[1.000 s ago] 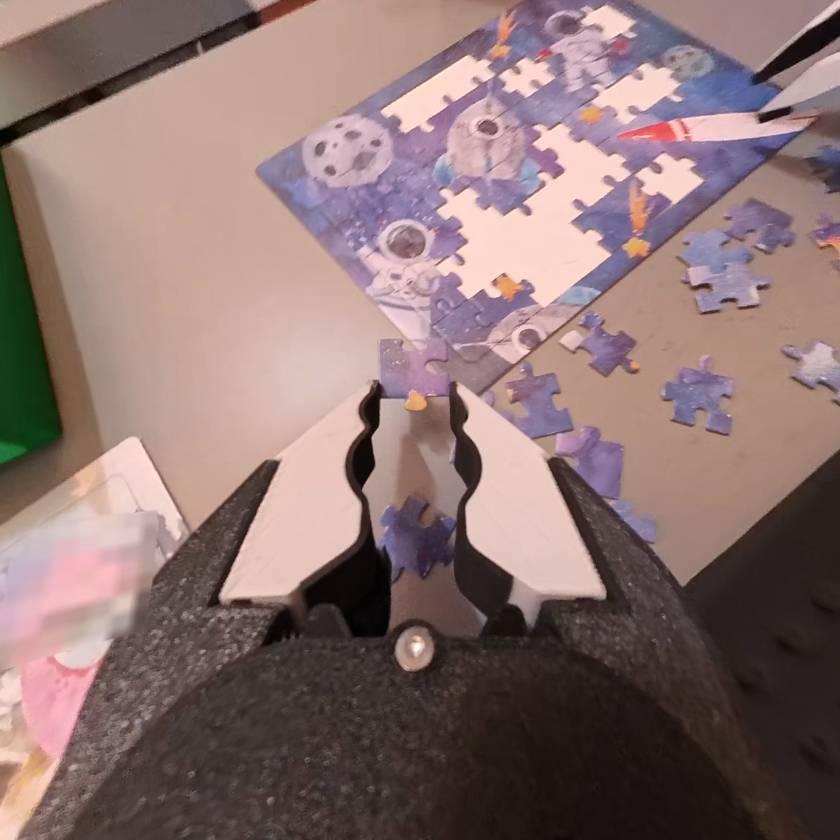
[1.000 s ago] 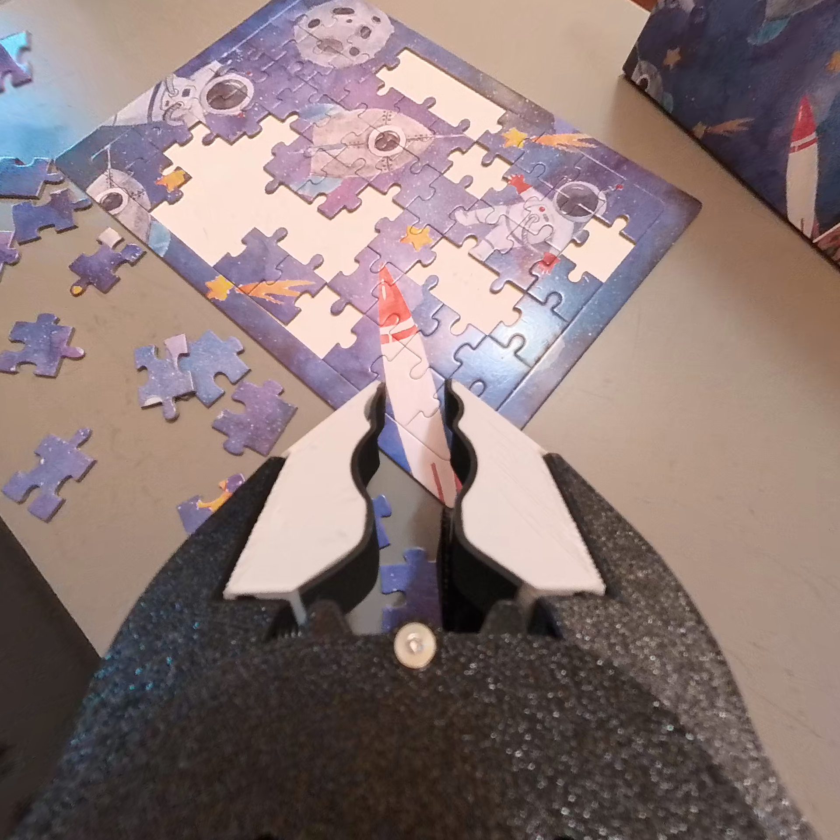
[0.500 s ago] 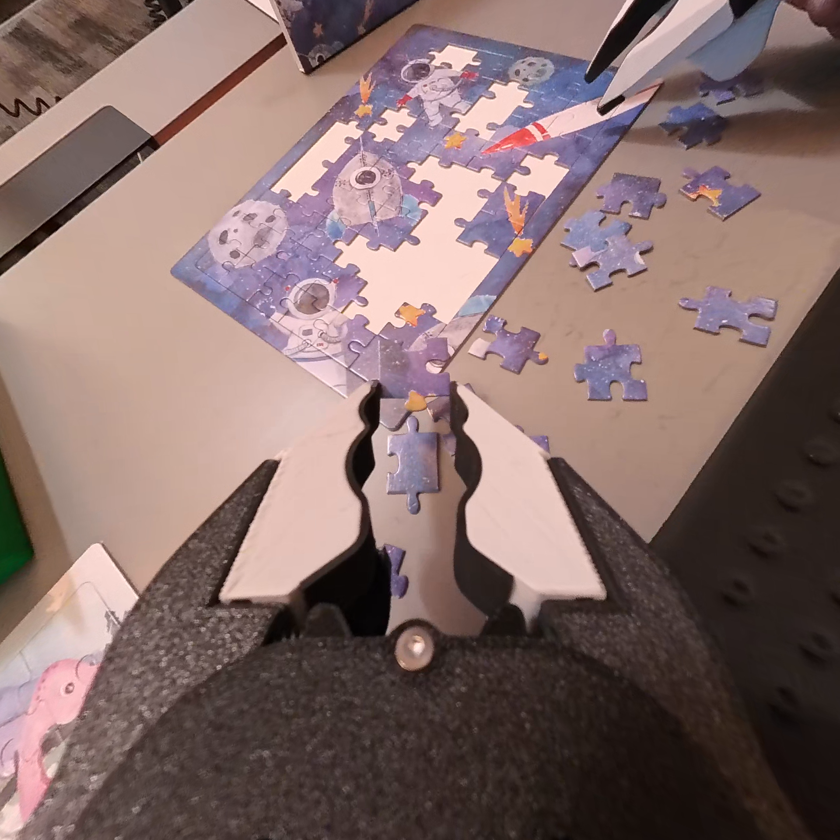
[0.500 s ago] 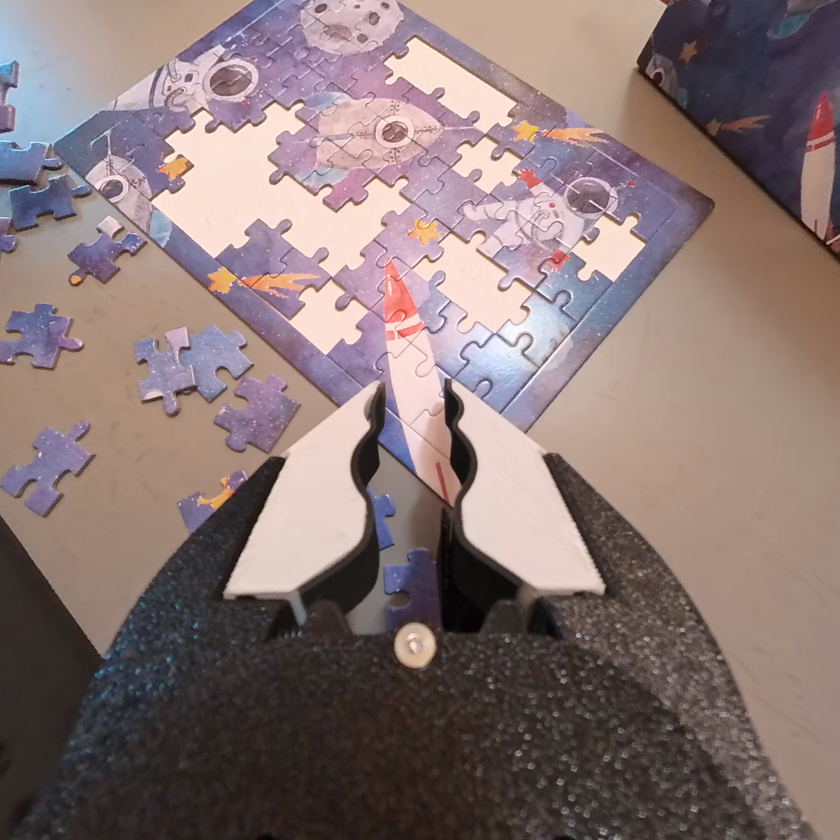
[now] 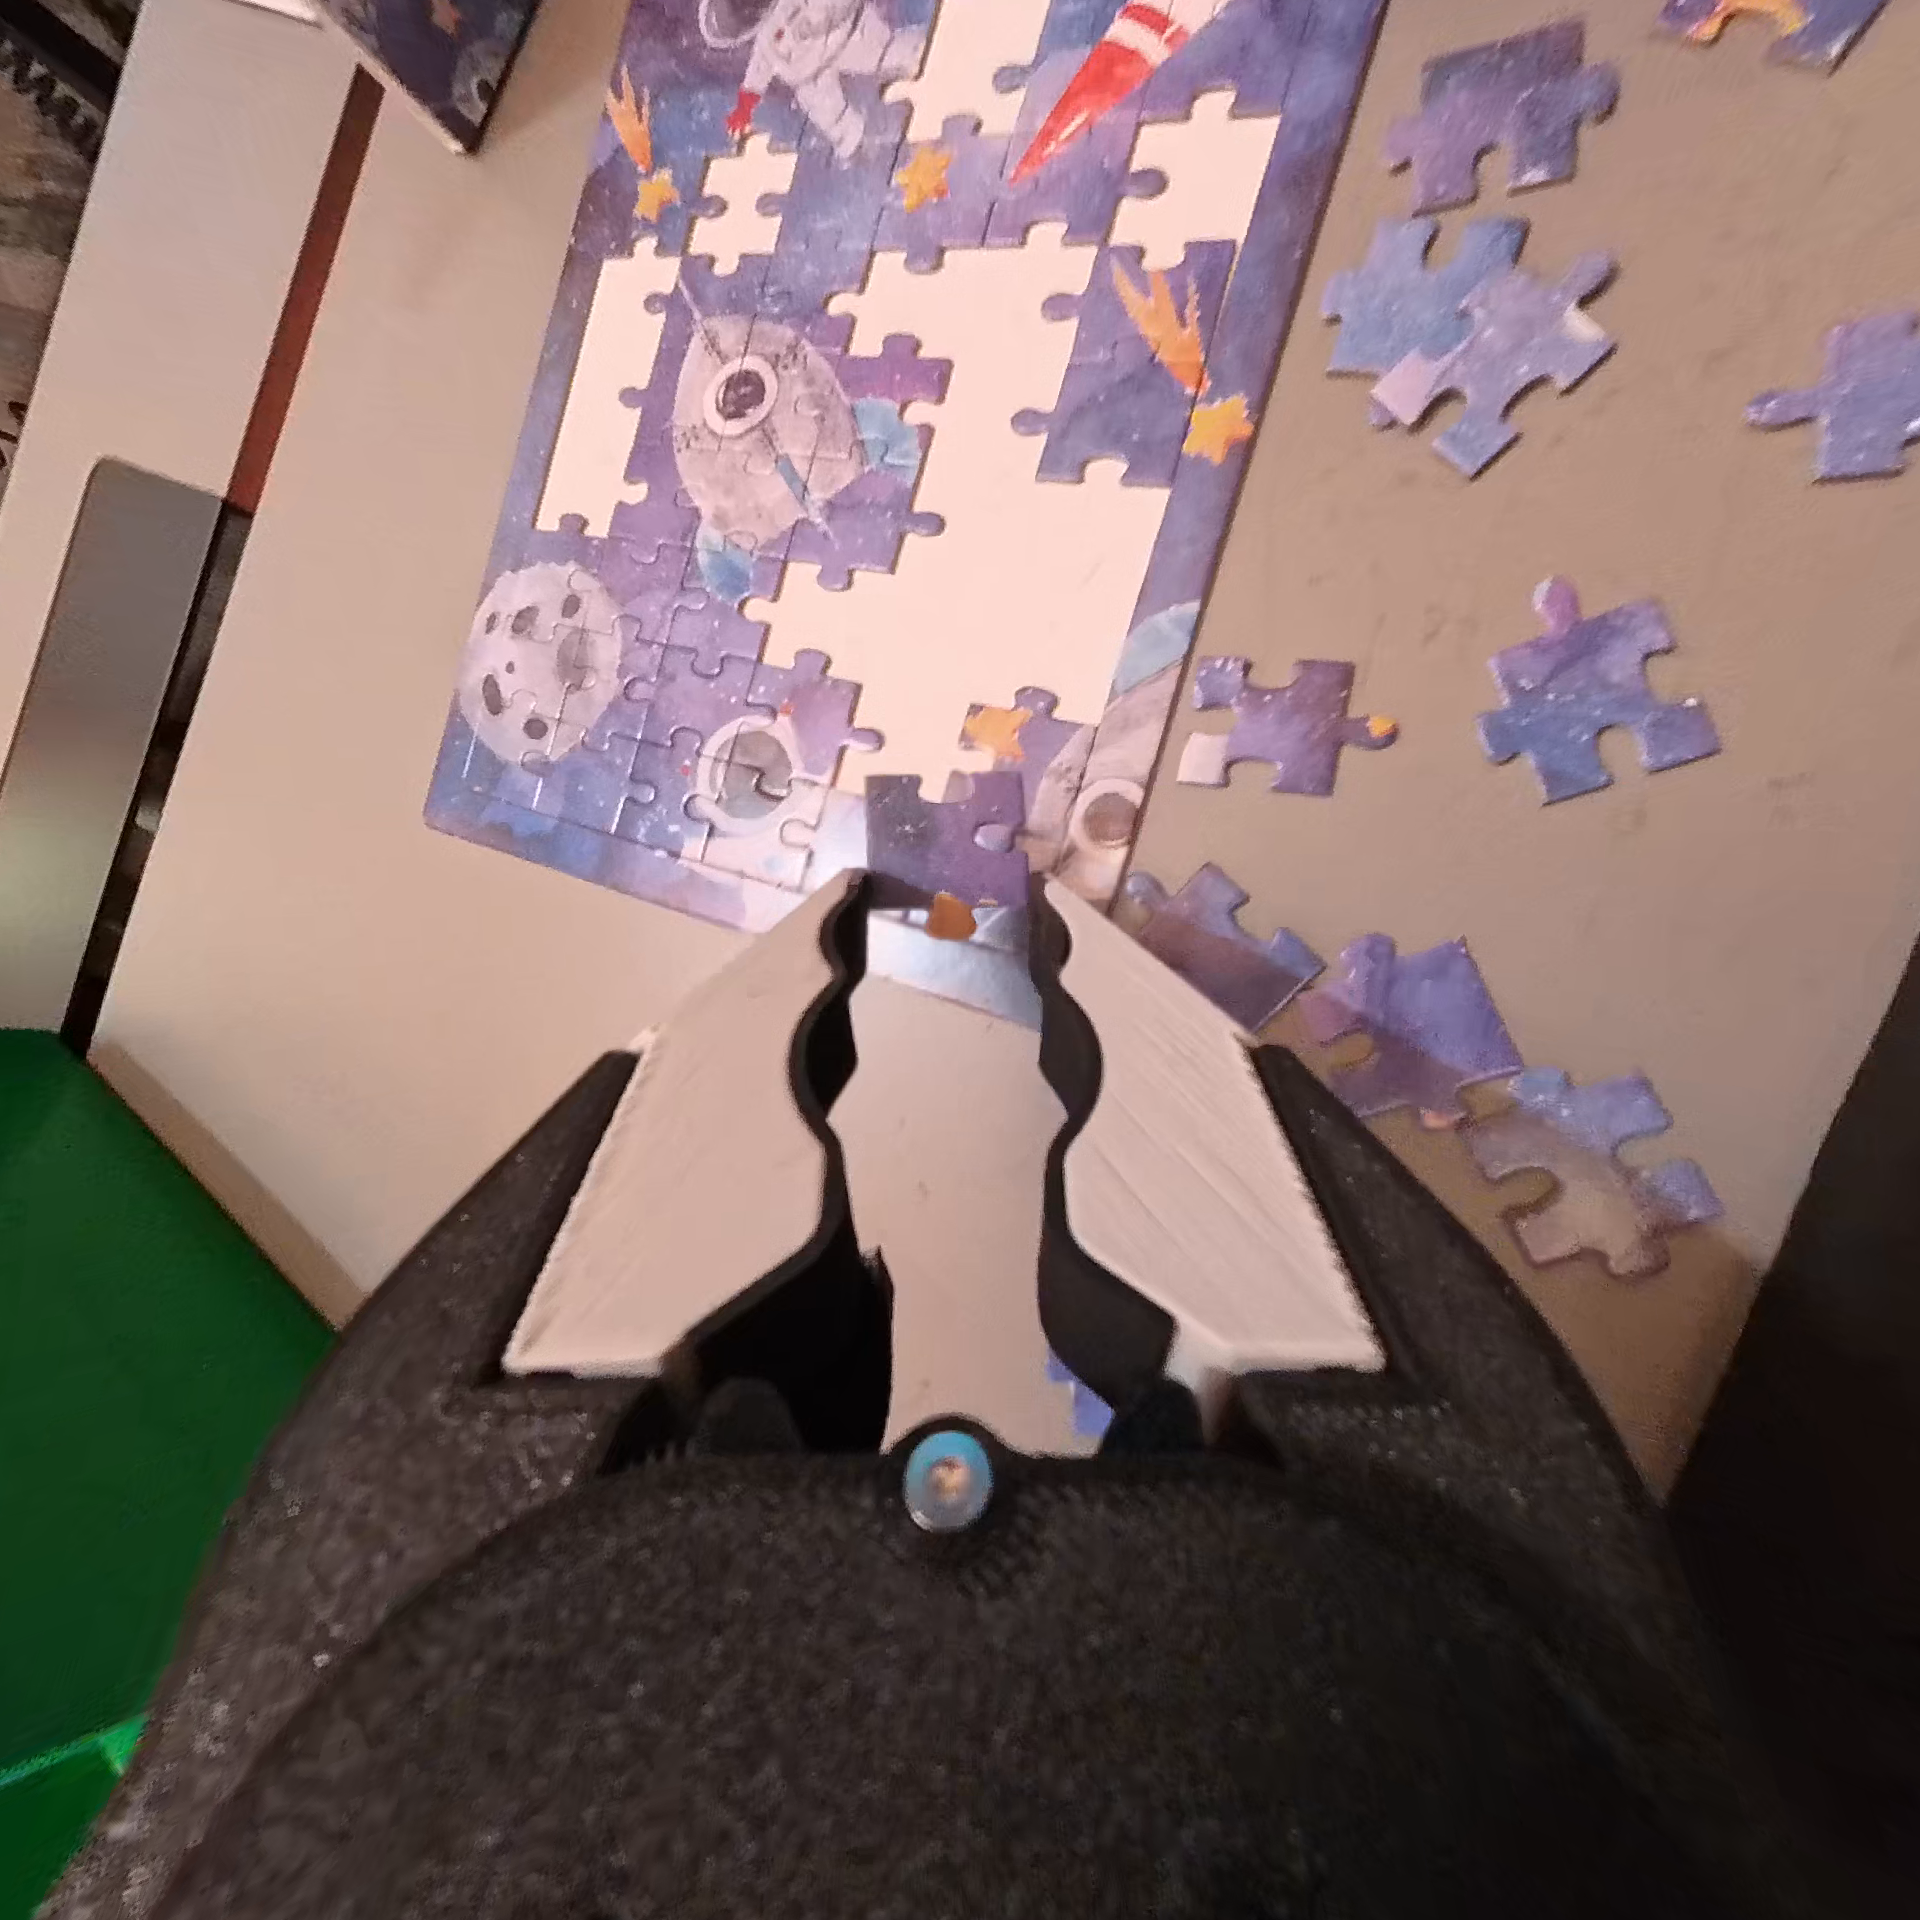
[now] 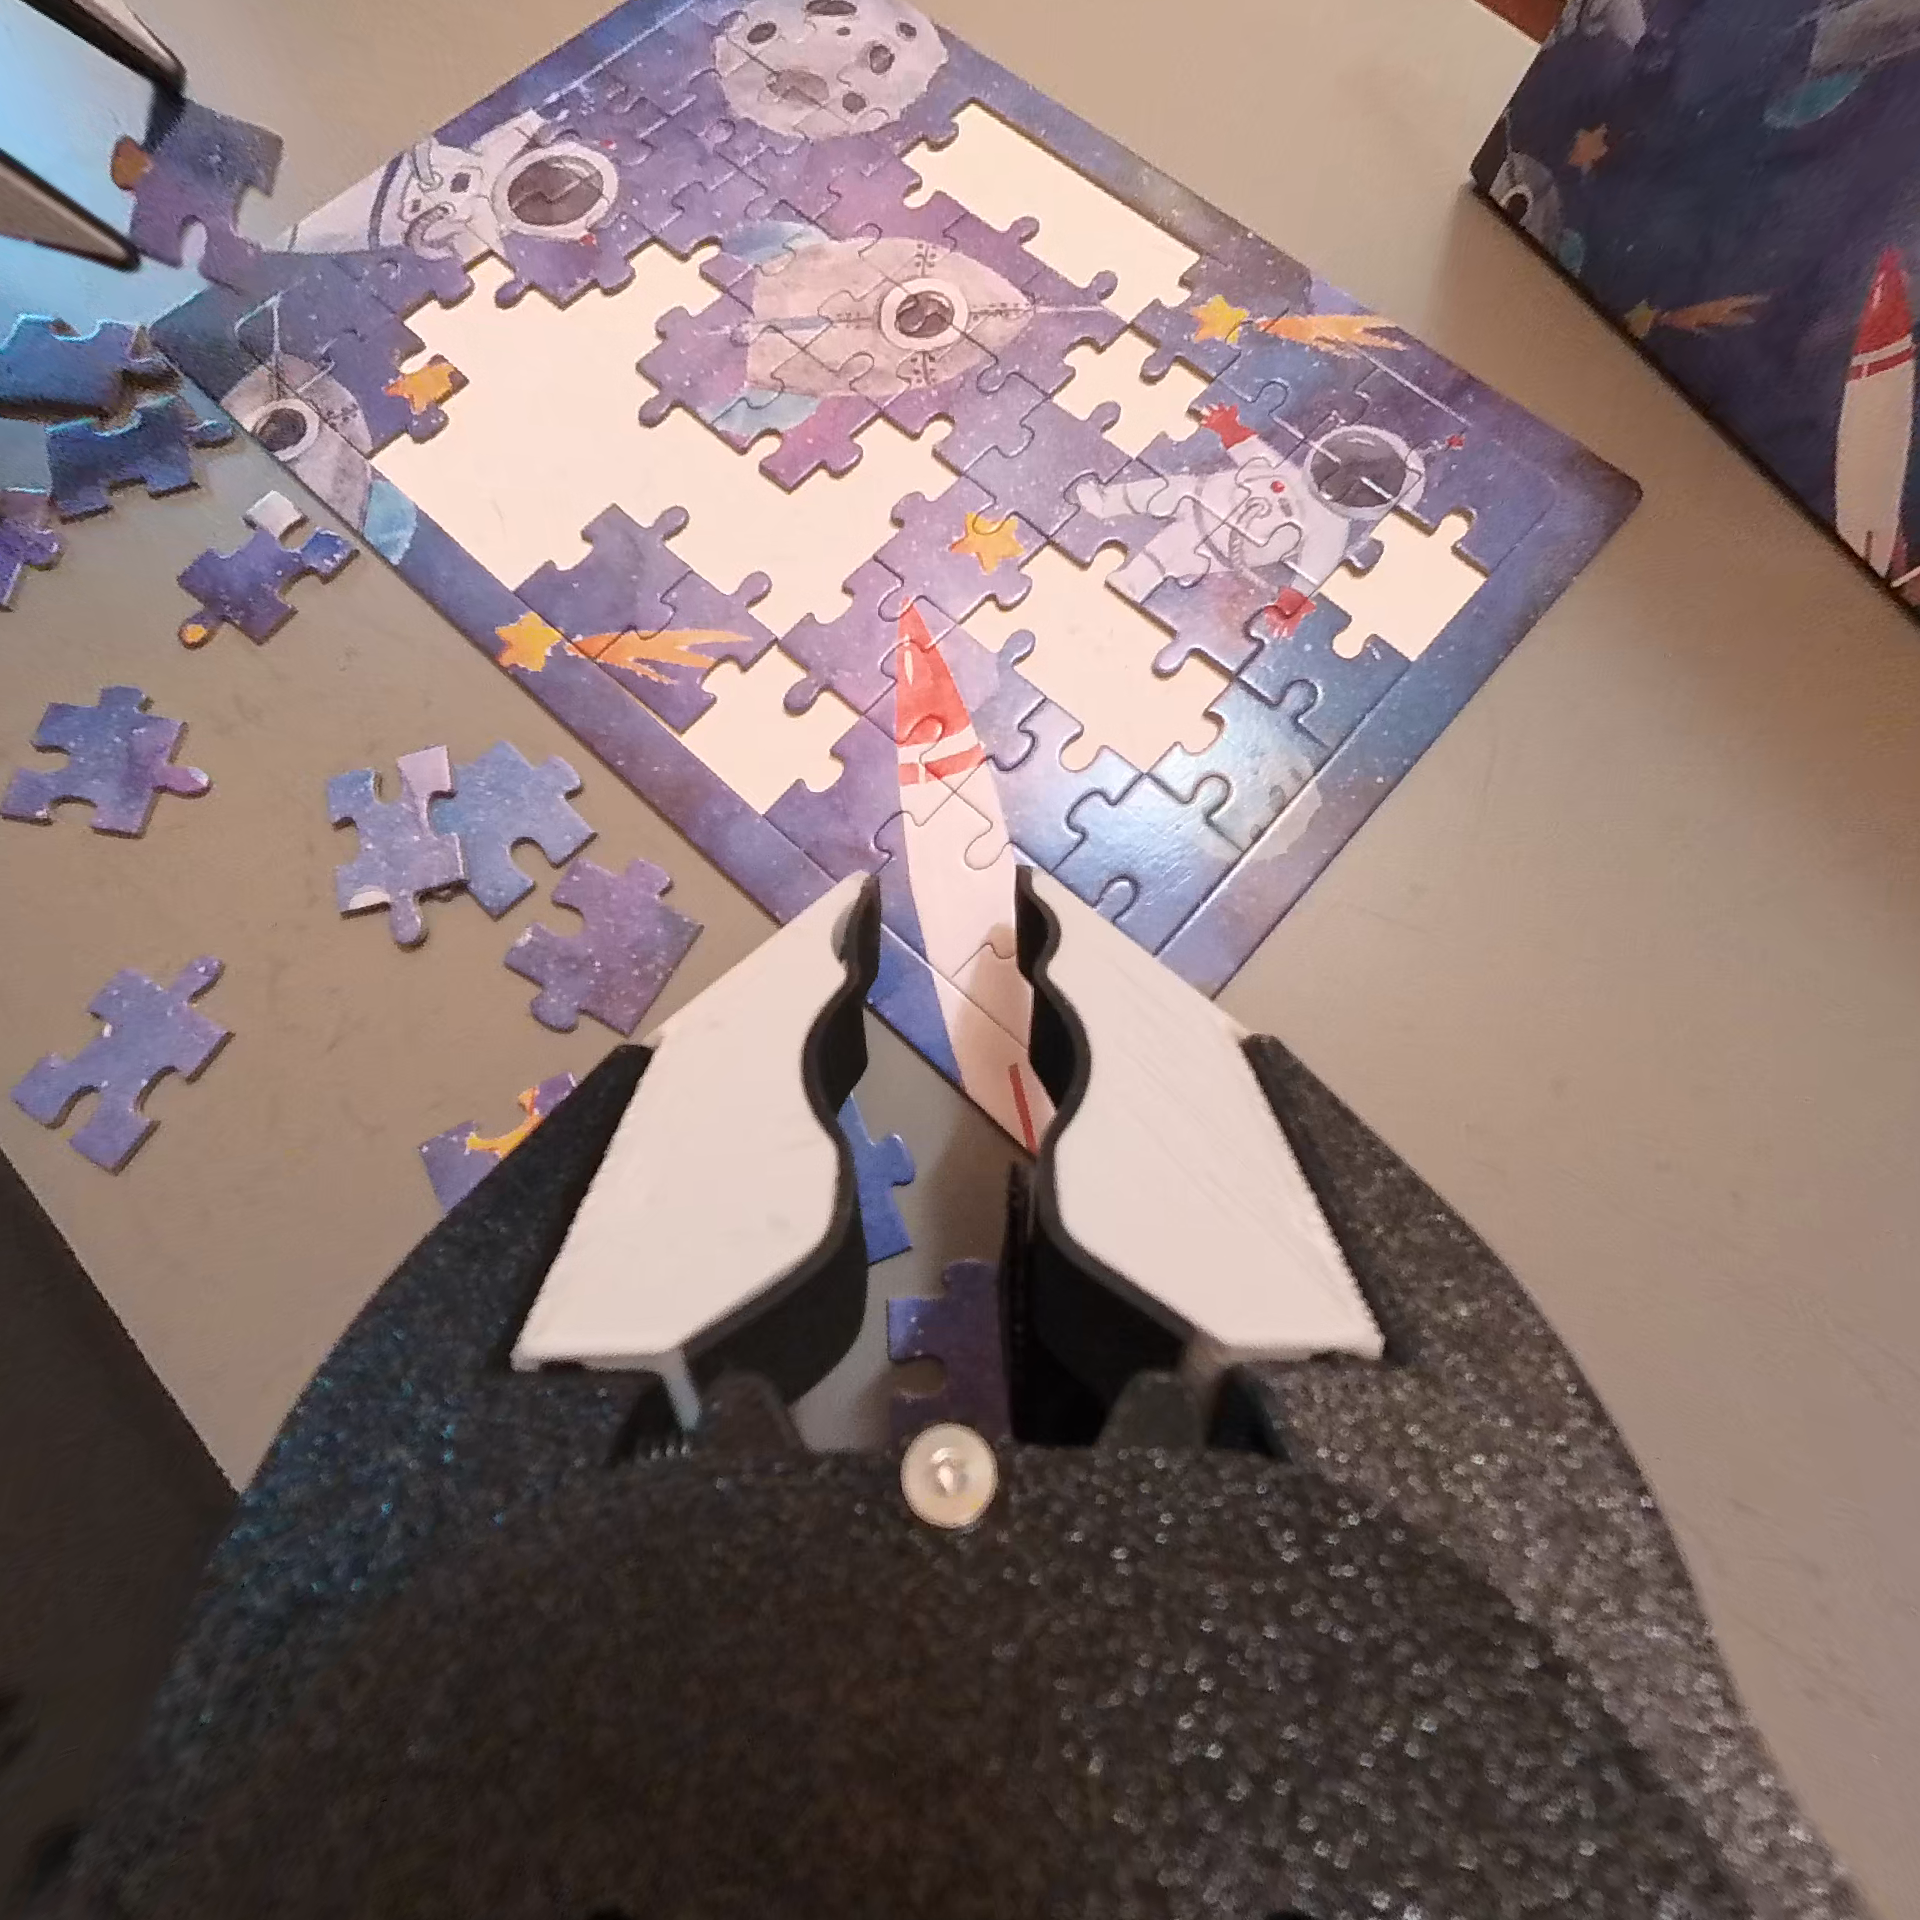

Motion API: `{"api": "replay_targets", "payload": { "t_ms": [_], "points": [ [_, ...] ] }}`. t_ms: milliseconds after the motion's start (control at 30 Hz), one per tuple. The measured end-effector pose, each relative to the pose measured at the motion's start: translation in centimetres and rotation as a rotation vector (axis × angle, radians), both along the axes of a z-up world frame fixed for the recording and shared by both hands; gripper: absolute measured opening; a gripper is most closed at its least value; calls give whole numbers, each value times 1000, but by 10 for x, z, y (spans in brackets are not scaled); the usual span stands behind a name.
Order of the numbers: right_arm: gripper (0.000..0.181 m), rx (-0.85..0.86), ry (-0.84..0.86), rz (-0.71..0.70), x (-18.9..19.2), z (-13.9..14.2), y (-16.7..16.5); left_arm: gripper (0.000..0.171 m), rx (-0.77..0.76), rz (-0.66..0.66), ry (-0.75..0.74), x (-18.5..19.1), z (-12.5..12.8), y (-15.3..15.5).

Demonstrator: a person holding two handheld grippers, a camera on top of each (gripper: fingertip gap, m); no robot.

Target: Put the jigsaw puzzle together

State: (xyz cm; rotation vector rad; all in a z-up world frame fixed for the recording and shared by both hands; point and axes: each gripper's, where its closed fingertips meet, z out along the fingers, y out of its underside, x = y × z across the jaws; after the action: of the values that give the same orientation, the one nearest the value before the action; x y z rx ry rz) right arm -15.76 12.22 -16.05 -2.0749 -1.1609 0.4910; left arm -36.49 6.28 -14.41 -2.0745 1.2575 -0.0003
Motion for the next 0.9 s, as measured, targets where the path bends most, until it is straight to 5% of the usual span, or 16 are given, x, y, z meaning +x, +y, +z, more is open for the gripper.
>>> {"api": "replay_targets", "payload": {
  "t_ms": [133, 300, 500, 700, 900],
  "points": [
    [26, -7, 16, 7, -1, 2, -1, 31, -20, 191, -3, -43, -3, 4],
    [26, -39, 23, 29, -5, -1, -5, 30, -175, 440, -191, -80, -20, -4],
    [24, -212, 125, 436, -21, 15, -89, 30, -184, 399, -176, -77, -28, -14],
    [39, -36, -116, 344, 2, -16, -92, 31, -158, 415, -191, -80, -25, -22],
    [32, 7, -107, 365, 2, -9, -92, 31, -158, 406, -206, -75, -26, -29]
  ]
}}
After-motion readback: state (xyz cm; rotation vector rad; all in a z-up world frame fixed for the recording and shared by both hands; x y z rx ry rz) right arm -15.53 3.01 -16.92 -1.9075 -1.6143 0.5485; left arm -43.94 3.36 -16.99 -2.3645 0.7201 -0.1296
